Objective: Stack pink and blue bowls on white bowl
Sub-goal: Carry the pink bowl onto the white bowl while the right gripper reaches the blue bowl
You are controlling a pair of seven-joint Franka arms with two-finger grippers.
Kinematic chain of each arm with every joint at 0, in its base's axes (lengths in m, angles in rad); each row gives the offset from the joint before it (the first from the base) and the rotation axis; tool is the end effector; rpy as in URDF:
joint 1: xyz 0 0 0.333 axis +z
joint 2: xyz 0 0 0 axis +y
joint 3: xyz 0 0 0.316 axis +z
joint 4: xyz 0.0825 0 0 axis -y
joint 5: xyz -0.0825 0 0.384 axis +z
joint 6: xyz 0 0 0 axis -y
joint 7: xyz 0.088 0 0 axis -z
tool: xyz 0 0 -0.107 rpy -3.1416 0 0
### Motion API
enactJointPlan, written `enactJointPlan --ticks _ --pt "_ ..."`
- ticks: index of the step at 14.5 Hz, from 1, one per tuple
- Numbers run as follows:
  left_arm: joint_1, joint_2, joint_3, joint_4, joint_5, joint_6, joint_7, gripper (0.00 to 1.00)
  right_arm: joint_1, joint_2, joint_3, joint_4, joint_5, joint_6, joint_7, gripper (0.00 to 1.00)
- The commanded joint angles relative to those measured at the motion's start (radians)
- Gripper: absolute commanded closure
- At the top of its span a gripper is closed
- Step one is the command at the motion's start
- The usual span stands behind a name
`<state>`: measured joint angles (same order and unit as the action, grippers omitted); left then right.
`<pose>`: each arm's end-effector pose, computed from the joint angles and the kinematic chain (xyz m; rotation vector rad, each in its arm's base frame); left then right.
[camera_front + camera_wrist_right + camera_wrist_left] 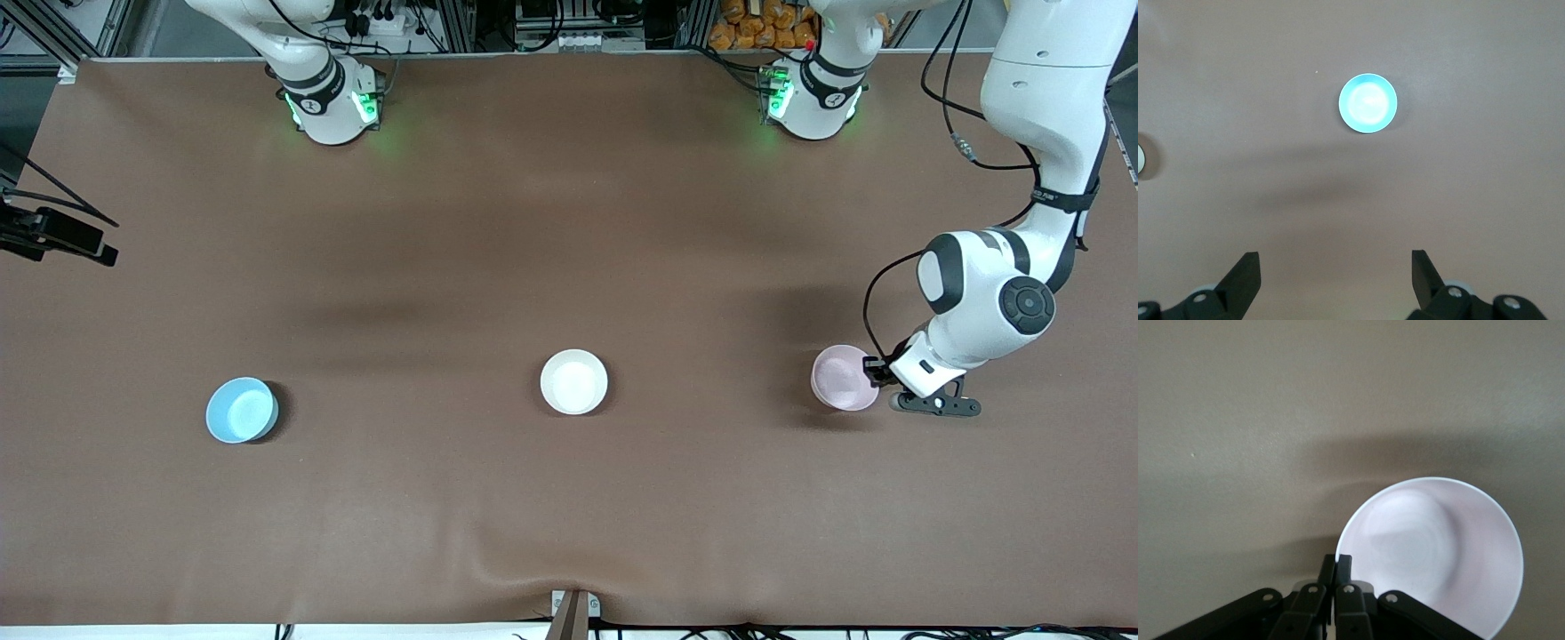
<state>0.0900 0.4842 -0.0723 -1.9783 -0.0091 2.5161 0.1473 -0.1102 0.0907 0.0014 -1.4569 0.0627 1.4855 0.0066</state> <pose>0.6191 0.0126 0.2259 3.1010 -0.1756 0.0897 0.5713 -0.0553 0.6196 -3.0696 0.1721 0.0904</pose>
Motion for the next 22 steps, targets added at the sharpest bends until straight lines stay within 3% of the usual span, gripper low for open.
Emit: enactJointPlan --ticks 1,6,13,17,19,22 --pt "-0.006 -0.030 -0.012 0.030 0.011 -0.014 -0.009 1.00 -0.016 0.011 0.011 0.024 0.014 -0.016 0.001 0.00" --pt "-0.044 -0.024 -0.092 0.208 0.003 -0.201 -0.190 1.00 -0.016 0.011 0.009 0.024 0.014 -0.014 0.003 0.00" --pt "-0.271 -0.004 -0.092 0.341 0.003 -0.312 -0.567 1.00 -0.020 0.018 0.009 0.023 0.014 -0.002 0.004 0.00" --pt "-0.407 0.045 -0.092 0.403 -0.056 -0.347 -0.725 1.00 0.001 0.099 0.012 0.024 -0.015 0.018 -0.005 0.00" --pt "-0.476 0.095 -0.092 0.490 -0.083 -0.347 -0.770 1.00 -0.003 0.106 0.014 0.024 -0.034 0.019 -0.011 0.00" --pt "-0.535 0.183 -0.090 0.576 -0.081 -0.338 -0.833 1.00 -0.006 0.213 0.014 0.021 -0.027 0.132 -0.010 0.00"
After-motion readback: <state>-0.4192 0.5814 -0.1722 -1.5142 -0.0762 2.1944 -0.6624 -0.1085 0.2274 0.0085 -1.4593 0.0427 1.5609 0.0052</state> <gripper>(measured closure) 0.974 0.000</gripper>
